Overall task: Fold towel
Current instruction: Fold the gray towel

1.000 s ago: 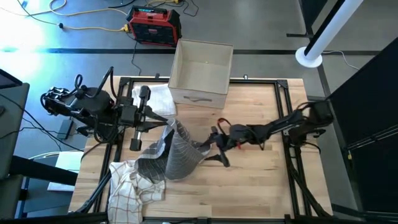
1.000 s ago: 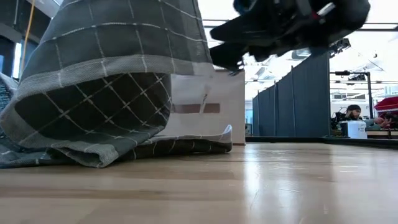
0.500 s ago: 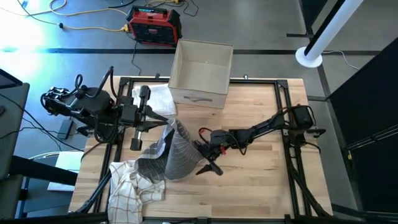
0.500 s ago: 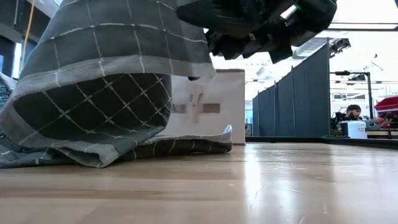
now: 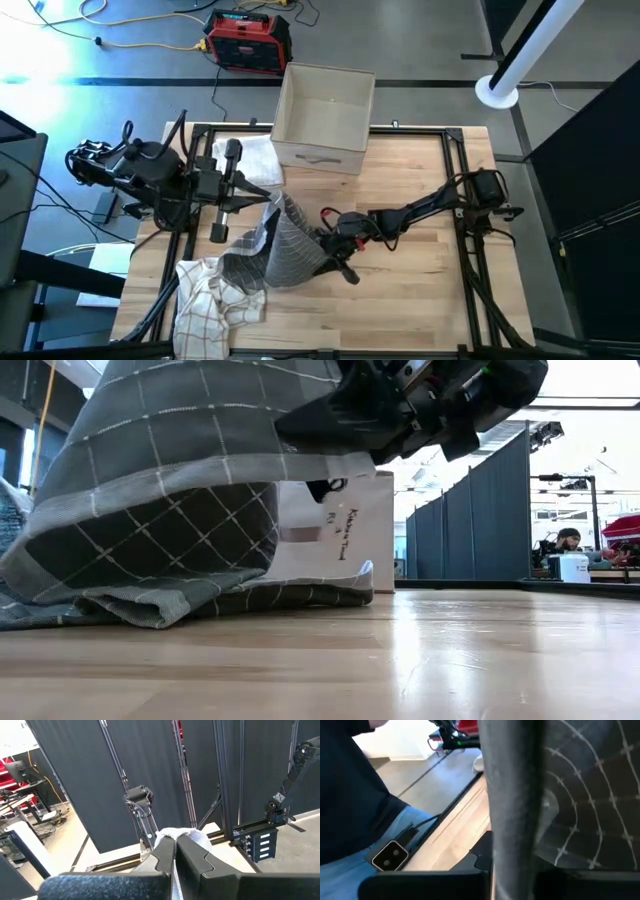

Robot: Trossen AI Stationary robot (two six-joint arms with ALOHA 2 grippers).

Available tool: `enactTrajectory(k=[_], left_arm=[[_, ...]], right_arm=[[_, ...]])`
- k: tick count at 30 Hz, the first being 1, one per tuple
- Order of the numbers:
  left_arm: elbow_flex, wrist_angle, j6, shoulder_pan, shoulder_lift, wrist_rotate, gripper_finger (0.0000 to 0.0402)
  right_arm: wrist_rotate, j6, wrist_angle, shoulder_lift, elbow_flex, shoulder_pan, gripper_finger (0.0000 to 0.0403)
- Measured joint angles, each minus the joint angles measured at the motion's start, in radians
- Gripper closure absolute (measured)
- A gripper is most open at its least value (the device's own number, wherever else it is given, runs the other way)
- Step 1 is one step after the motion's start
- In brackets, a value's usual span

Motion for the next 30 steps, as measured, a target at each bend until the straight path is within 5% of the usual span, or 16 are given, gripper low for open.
enactTrajectory(k=[5, 18, 30], left_arm=[[0.0, -0.002, 0.0, 0.0, 0.0, 0.0, 0.0402], [0.0, -0.009, -0.001, 0.0, 0.0, 0.0, 0.0402], [0.0, -0.015, -0.016, 0.0, 0.0, 0.0, 0.0402]], right_arm=[[-0.001, 0.11, -0.098, -0.005, 0.0, -0.001, 0.0383], [-0.043, 0.088, -0.185, -0.012, 0.0, -0.005, 0.0241], [-0.038, 0.103, -0.138, -0.014, 0.0, -0.063, 0.0227]])
